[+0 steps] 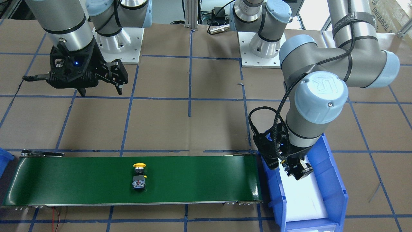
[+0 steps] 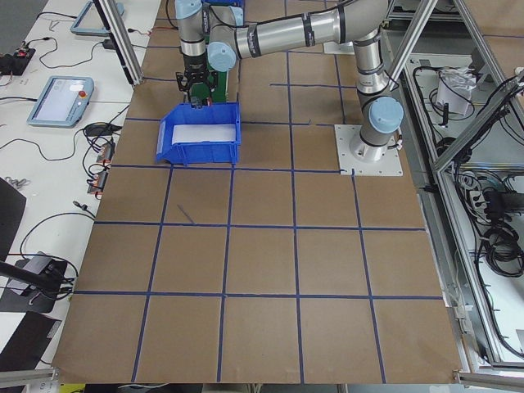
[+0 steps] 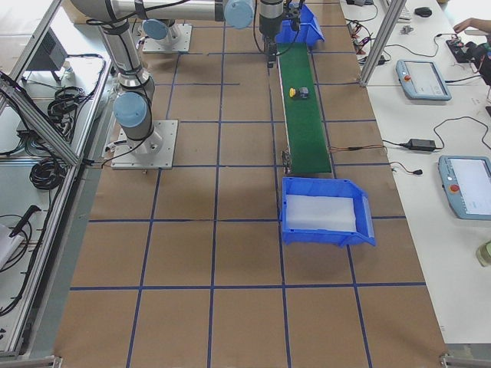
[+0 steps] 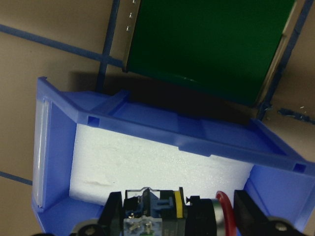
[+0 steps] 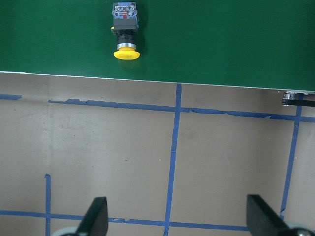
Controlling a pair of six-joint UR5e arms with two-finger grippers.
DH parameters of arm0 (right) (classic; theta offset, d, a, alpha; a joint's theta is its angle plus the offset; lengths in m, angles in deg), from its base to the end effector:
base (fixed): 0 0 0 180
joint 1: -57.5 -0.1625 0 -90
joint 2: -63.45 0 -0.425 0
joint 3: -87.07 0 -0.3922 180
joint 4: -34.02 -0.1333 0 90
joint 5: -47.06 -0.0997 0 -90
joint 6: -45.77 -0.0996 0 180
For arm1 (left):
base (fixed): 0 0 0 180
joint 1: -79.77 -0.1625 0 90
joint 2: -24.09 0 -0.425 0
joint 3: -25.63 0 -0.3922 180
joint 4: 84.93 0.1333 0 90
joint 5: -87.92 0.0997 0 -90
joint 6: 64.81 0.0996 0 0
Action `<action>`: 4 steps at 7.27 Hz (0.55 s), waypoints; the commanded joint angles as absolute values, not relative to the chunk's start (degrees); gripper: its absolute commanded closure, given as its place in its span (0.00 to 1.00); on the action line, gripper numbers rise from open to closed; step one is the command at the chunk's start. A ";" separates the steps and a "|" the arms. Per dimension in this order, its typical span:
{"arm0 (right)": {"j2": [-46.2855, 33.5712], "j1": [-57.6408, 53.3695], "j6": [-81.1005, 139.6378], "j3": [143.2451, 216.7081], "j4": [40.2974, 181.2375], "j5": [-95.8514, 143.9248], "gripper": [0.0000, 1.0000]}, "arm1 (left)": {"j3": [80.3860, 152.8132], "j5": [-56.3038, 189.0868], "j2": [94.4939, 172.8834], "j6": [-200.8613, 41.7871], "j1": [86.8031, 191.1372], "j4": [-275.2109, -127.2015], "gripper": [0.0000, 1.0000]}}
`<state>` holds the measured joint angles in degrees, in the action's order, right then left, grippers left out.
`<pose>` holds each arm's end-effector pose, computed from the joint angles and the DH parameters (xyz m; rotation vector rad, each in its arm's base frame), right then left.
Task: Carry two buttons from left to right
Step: 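Place the red button on the conveyor and open the left gripper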
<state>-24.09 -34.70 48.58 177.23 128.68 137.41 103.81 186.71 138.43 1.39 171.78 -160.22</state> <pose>0.1523 -0.5077 0.4732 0.1368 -3.1318 0.0558 -0.1412 -0.6569 0.3702 1.6732 2.4786 0.0737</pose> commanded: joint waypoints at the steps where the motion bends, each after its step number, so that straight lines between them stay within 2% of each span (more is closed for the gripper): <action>1: -24.09 -34.70 48.58 177.25 128.68 137.41 0.00 | 103.24 186.28 139.40 -6.43 173.81 -160.25 0.21; 4: -22.69 -34.01 51.81 177.16 130.42 136.80 0.00 | 103.15 181.44 140.54 -11.45 173.91 -159.46 0.20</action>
<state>-23.51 -34.53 49.53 177.17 129.09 137.12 103.18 182.27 139.92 -9.87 173.85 -159.81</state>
